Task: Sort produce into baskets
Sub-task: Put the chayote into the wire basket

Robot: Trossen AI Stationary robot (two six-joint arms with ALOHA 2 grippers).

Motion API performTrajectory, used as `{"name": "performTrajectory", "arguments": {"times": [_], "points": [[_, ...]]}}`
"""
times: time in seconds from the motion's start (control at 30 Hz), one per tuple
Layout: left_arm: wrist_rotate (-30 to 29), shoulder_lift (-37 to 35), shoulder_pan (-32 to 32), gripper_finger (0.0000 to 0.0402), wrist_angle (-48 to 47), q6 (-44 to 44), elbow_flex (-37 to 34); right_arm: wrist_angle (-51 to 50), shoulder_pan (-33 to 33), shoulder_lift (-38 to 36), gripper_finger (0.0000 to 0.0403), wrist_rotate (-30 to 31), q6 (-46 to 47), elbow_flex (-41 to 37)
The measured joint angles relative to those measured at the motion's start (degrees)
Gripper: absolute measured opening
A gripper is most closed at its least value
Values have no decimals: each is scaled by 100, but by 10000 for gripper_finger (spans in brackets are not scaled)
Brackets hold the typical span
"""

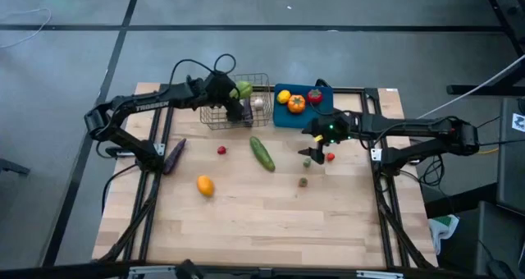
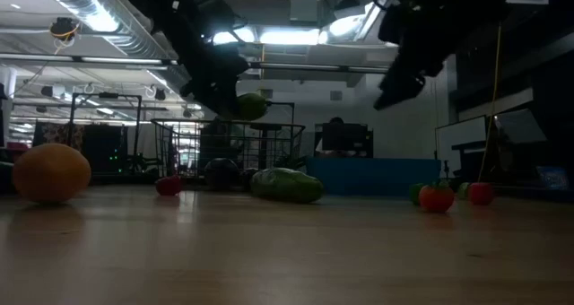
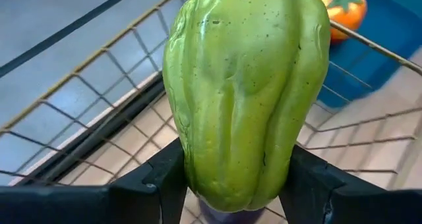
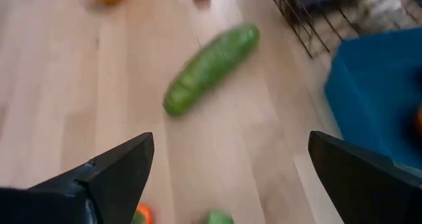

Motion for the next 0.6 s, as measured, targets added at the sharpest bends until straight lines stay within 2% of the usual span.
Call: {"name": "performTrajectory", "arguments": {"times": [0.17,0.37,0.6], "points": [[2,0,229,188,-4,389,0,924,272,350,399,-2,219,-9],[6,26,398,193,-34,273,-2,2032,625,1043,399,0,226,-9],[5,26,452,250,-37,423,-2,2917,849,1851,399,0,227,-9]]}}
